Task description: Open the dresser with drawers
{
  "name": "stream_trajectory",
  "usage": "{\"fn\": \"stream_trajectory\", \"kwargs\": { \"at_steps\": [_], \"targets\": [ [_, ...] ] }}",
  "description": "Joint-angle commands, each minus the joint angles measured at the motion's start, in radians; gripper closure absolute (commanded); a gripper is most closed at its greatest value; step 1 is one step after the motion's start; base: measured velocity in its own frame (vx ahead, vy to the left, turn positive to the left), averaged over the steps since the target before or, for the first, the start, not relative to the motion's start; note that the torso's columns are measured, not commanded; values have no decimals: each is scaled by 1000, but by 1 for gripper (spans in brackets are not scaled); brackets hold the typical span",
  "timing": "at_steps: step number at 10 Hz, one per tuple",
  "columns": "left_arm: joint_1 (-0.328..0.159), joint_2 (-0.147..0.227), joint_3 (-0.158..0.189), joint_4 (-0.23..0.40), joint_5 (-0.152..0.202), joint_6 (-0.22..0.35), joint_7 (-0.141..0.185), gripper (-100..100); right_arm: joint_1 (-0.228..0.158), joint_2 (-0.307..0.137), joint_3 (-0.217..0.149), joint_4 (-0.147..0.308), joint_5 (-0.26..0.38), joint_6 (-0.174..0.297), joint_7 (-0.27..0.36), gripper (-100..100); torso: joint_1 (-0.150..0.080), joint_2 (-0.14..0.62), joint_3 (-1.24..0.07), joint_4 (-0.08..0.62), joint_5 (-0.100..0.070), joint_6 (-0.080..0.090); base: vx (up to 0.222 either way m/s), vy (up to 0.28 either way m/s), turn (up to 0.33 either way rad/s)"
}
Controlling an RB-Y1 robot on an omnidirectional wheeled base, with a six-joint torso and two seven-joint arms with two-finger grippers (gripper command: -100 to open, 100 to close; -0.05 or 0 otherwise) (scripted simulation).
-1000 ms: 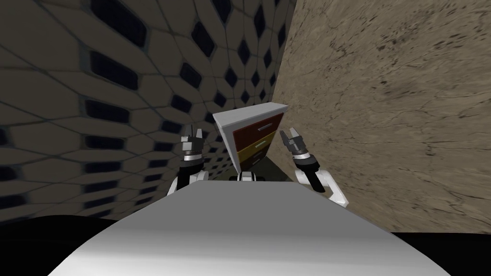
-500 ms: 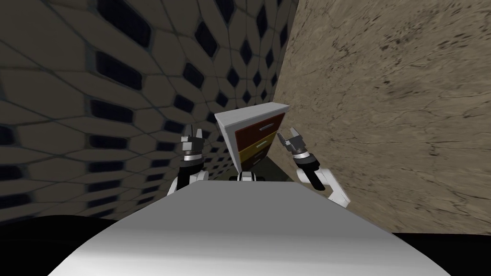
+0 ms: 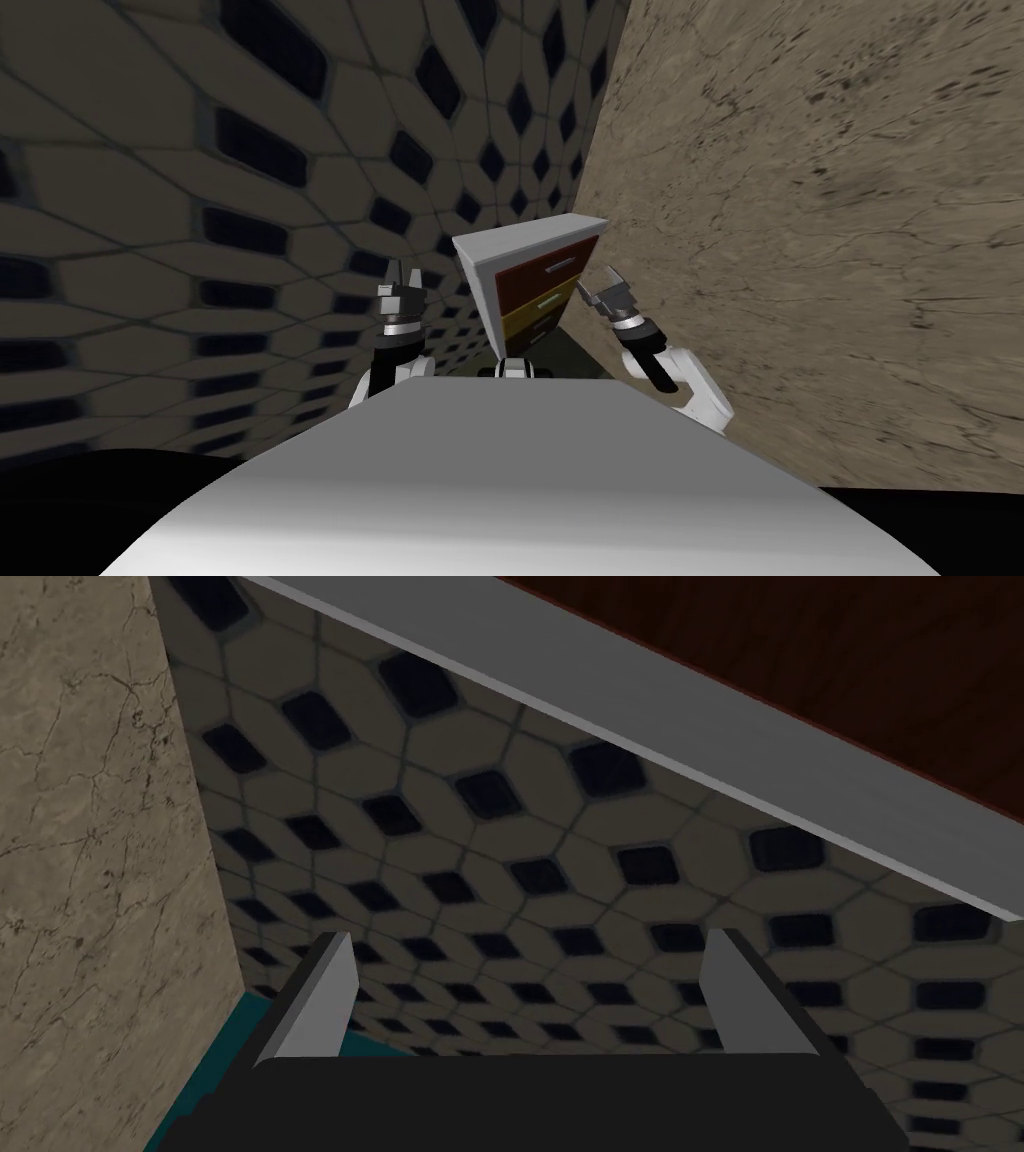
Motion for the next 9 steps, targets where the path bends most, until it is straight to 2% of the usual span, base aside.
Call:
{"fn": "stream_trajectory", "kwargs": {
  "at_steps": [1, 6, 9],
  "targets": [
    [0, 0, 0, 0, 0, 0, 0, 0, -22, -15, -12, 34, 51, -7, 74, -100, 0, 0, 0, 0, 0, 0, -3, 29, 39],
    [0, 0, 0, 0, 0, 0, 0, 0, -49, -34, -25, 75, 114, -14, 192, -100, 0, 0, 0, 0, 0, 0, 0, 24, 31],
    [0, 0, 0, 0, 0, 0, 0, 0, -77, -53, -36, 119, 172, -21, 278, -100, 0, 0, 0, 0, 0, 0, 1, 22, 48]
  ]
}}
